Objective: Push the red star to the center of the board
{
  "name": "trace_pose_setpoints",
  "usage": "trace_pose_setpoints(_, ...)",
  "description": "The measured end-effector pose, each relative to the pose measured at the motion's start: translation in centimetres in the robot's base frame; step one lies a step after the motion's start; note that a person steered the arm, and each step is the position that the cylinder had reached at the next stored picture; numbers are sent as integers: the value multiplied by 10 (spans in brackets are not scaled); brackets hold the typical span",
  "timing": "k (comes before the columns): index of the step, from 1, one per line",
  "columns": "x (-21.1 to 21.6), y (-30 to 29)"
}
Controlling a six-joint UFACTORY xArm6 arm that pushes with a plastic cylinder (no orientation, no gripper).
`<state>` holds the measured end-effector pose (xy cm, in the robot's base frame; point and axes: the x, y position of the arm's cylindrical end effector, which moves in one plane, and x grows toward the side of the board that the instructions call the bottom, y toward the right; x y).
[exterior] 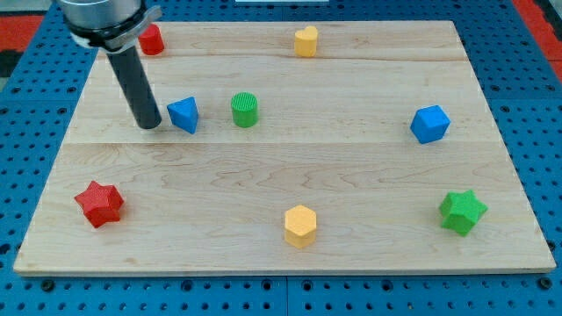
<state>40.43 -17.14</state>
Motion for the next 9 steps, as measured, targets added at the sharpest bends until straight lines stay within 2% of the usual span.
trace_pose_setpoints(3,-9,80)
trace_pose_setpoints(4,4,61)
trace_pose_setpoints(5,48,23)
trace_pose_setpoints(7,69,-110)
trace_pose_setpoints(8,140,-129)
trace_pose_setpoints(9,187,-114)
